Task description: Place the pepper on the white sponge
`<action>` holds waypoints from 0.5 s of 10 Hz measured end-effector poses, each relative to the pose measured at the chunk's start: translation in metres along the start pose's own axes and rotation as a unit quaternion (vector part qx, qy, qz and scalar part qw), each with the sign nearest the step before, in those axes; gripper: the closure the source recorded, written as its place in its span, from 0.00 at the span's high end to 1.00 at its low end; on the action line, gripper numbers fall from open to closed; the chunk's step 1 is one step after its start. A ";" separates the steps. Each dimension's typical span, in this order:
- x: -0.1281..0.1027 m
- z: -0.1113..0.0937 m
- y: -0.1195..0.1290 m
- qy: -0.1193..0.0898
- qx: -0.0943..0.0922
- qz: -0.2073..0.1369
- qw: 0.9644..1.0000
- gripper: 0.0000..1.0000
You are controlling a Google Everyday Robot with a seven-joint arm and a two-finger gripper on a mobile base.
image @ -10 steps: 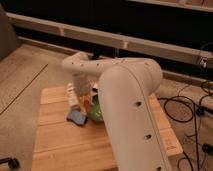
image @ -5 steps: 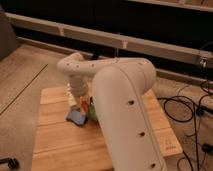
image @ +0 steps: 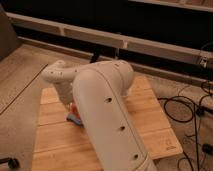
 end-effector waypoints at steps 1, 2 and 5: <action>-0.003 0.002 0.000 0.003 0.003 0.000 1.000 0.00; -0.007 0.006 0.000 0.006 0.006 0.000 1.000 0.00; -0.019 0.022 -0.004 0.022 0.019 -0.002 1.000 0.00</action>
